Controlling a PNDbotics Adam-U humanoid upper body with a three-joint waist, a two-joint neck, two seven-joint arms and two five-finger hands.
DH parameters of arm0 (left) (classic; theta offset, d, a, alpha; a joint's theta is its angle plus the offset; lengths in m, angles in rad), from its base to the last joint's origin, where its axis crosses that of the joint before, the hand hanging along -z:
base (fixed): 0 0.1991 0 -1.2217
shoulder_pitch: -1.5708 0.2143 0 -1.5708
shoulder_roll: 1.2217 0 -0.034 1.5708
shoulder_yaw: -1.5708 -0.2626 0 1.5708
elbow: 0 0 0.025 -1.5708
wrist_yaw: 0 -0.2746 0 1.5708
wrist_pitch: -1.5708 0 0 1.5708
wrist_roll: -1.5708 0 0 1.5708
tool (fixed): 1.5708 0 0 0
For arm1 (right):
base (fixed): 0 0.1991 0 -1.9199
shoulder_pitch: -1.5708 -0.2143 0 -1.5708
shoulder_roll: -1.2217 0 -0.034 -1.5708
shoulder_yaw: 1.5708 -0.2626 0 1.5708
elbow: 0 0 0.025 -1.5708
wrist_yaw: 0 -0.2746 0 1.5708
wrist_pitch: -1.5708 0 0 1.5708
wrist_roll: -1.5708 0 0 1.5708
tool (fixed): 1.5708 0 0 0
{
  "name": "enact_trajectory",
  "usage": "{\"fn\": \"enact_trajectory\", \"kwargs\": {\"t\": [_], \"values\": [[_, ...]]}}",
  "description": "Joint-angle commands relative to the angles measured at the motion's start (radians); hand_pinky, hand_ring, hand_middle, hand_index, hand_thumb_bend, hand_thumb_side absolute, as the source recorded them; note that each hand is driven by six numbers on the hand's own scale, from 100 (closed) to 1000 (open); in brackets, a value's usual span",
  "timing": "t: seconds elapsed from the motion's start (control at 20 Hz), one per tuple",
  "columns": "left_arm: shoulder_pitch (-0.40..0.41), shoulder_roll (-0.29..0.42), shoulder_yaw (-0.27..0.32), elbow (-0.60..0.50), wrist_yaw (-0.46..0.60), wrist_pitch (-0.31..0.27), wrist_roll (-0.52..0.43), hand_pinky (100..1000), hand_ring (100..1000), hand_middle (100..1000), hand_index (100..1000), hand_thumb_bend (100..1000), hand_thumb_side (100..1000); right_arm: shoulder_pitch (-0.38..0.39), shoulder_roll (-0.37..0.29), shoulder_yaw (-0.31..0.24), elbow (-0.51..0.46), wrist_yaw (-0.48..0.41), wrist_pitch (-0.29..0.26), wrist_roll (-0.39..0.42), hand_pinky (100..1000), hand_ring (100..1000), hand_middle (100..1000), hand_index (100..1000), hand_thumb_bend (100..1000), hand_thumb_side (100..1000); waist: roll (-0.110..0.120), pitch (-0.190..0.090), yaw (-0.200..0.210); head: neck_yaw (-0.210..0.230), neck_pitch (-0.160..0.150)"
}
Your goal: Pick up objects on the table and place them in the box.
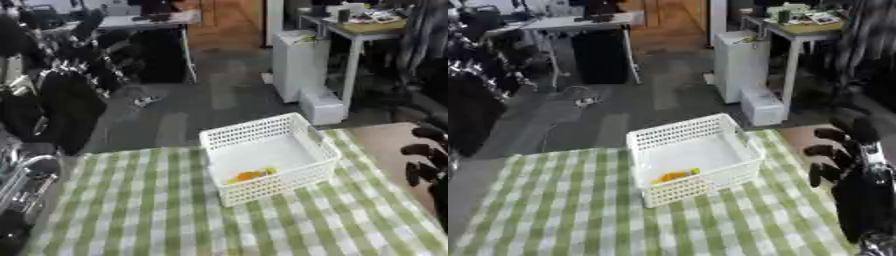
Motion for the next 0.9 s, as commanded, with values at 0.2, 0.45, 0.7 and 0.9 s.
{"fn": "enact_trajectory", "kwargs": {"t": [0.2, 0.45, 0.7, 0.9], "values": [[0.097, -0.075, 0.034, -0.081, -0.053, -0.01, 0.036, 860, 830, 780, 1000, 532, 744, -0.014, 0.003, -0.005, -0.013, -0.002, 0.002, 0.002, 220, 528, 622, 780, 670, 570, -0.002, -0.007, 0.006, 0.003, 0.024], [0.203, -0.148, 0.034, -0.108, -0.156, -0.019, 0.057, 860, 830, 778, 1000, 529, 752, -0.019, 0.003, 0.0, -0.013, 0.005, -0.016, 0.014, 221, 529, 623, 780, 670, 575, -0.006, -0.005, 0.007, 0.029, 0.02], [0.266, -0.162, 0.03, -0.109, -0.207, -0.034, 0.067, 858, 827, 775, 1000, 527, 756, -0.012, 0.003, -0.001, -0.013, 0.014, -0.041, 0.023, 222, 528, 623, 779, 670, 578, -0.011, -0.004, 0.001, 0.051, 0.014], [0.287, -0.179, 0.03, -0.109, -0.215, -0.039, 0.075, 857, 825, 776, 1000, 526, 757, -0.012, -0.001, -0.009, -0.013, 0.017, -0.062, 0.021, 225, 528, 623, 779, 664, 583, -0.021, -0.01, -0.008, 0.061, 0.0]]}}
